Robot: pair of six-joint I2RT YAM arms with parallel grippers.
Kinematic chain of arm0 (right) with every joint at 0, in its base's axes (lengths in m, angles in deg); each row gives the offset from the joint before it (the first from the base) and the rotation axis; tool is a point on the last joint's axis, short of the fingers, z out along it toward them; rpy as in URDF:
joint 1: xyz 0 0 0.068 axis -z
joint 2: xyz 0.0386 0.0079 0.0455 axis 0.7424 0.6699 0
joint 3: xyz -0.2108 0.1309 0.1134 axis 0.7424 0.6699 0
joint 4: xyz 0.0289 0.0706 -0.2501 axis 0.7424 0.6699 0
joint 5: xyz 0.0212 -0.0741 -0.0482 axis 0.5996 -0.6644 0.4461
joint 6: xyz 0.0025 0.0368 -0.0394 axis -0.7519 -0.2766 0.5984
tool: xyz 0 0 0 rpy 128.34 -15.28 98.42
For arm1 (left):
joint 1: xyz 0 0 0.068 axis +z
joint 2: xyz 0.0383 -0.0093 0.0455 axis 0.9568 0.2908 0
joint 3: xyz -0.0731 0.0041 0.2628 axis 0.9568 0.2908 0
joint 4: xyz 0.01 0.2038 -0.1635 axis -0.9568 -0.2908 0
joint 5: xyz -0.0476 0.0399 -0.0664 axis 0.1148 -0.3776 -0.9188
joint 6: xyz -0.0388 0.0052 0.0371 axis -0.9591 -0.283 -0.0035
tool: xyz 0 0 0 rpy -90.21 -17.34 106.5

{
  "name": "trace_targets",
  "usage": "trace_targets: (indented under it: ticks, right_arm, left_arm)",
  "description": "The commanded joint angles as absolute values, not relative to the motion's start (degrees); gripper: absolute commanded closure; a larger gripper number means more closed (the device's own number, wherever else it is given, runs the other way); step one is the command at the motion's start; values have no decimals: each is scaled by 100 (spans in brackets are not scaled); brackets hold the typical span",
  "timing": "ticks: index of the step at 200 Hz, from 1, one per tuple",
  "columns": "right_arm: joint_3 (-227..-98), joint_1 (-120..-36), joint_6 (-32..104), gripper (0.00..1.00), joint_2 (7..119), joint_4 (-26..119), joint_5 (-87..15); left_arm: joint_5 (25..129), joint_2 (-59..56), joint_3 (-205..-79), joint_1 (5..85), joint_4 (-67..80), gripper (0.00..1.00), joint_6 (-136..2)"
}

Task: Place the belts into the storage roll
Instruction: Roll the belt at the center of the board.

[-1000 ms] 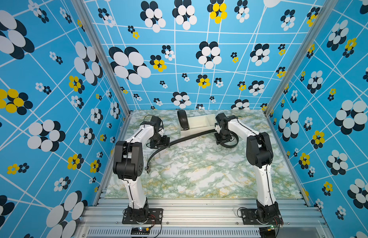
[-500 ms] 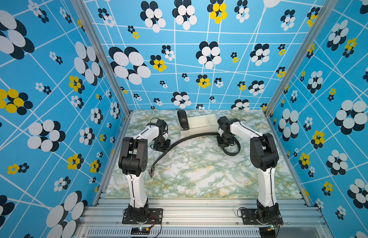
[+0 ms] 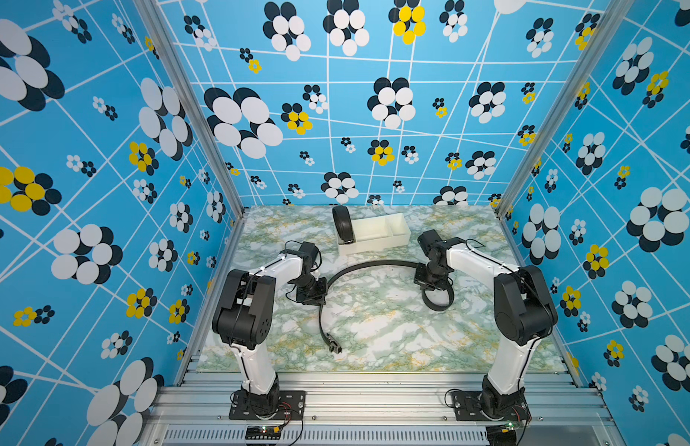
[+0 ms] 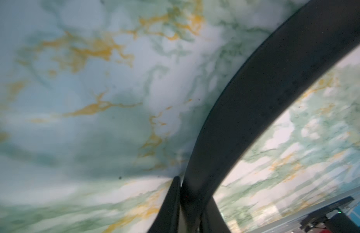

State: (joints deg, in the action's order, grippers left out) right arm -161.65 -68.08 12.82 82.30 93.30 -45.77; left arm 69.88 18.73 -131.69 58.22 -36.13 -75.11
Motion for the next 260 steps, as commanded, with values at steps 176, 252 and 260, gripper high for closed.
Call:
trace_targets:
  ticks: [176, 252, 260]
  right_arm:
    - [-15880, -6811, -412, 100, 7998, 8758, -3640]
    - [-15872, -6822, -392, 100, 7885, 8776, -3493]
    - [-15854, -6821, -389, 100, 7863, 8786, -3511]
  left_arm:
    - [9307, 1472, -14263, 3285, -3675, 26, -9827]
    - [9200, 4135, -17493, 3352, -4538, 26, -7089]
    - [9202, 4364, -17762, 3337, -4637, 26, -6949]
